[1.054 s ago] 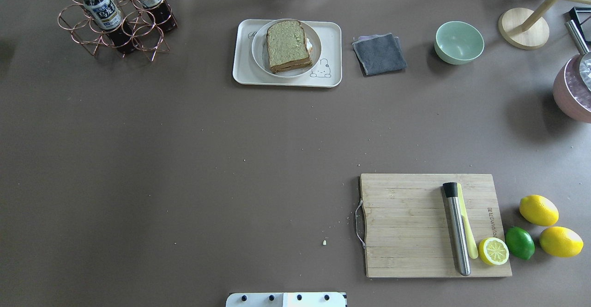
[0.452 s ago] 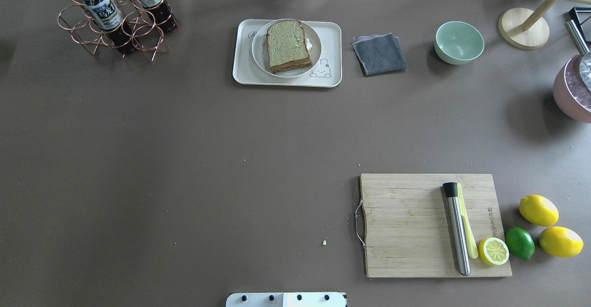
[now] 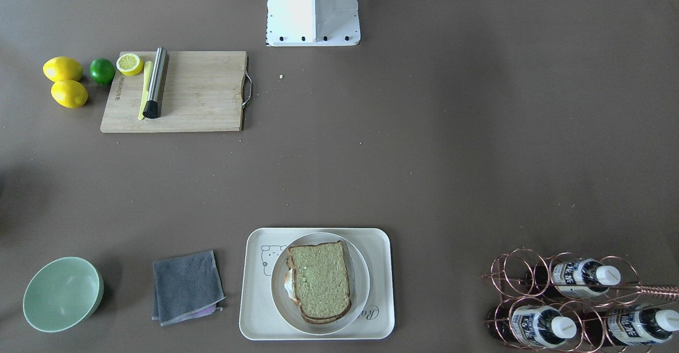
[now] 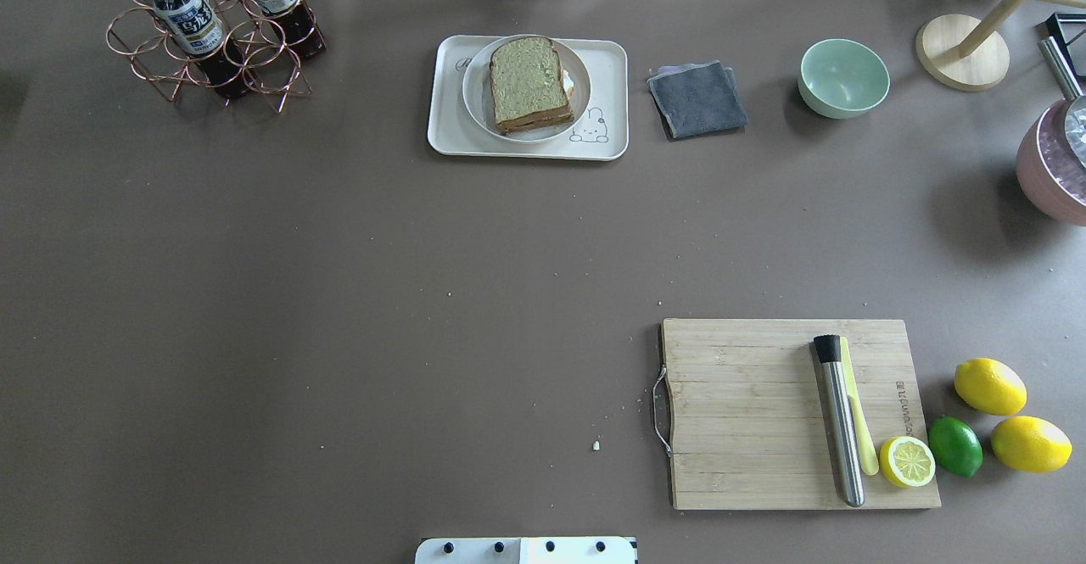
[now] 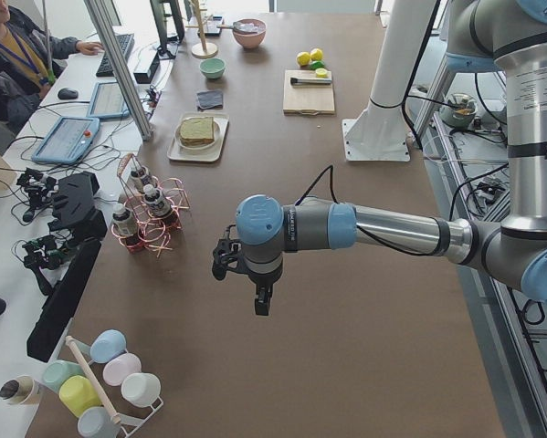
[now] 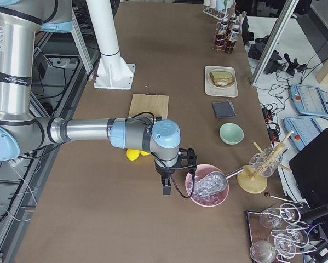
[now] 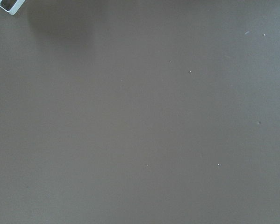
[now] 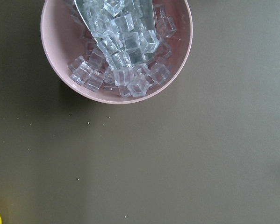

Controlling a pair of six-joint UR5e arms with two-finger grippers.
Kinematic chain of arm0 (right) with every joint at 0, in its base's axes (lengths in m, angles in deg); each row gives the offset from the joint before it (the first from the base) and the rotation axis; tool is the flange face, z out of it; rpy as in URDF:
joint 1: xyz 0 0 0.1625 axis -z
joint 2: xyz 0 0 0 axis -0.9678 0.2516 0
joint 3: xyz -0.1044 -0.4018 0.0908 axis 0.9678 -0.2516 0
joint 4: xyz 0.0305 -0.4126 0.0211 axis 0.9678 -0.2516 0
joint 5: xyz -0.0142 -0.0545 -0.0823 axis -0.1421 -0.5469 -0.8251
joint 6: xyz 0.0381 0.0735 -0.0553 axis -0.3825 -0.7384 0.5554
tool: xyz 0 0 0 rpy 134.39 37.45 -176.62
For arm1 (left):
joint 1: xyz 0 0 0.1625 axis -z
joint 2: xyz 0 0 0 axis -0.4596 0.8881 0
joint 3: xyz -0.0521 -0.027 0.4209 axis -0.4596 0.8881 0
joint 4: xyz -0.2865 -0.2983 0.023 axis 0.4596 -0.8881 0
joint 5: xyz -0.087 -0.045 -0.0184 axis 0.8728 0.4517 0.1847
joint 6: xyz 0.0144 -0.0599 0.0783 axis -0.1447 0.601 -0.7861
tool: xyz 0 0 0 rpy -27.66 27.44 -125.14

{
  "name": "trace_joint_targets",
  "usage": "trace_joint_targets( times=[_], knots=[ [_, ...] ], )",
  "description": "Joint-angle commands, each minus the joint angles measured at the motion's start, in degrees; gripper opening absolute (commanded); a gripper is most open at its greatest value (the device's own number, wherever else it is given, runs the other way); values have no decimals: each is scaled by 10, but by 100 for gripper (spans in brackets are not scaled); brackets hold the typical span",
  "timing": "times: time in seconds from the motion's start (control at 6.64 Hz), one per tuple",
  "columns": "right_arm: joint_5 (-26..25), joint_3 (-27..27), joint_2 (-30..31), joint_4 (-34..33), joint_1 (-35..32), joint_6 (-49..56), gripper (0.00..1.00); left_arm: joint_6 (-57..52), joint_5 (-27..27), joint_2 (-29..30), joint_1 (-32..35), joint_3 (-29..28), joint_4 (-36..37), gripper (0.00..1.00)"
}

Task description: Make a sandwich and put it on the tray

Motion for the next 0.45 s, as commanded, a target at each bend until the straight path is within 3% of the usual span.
trace_joint_targets(
  times=[0.0, 0.3],
  knots=[
    [6, 0, 4, -2, 0, 0, 100, -3, -1, -3, 1, 1, -3, 97],
    [4, 1, 4, -1, 0, 1, 100, -4, 2, -1, 0, 0, -2, 97]
  ],
)
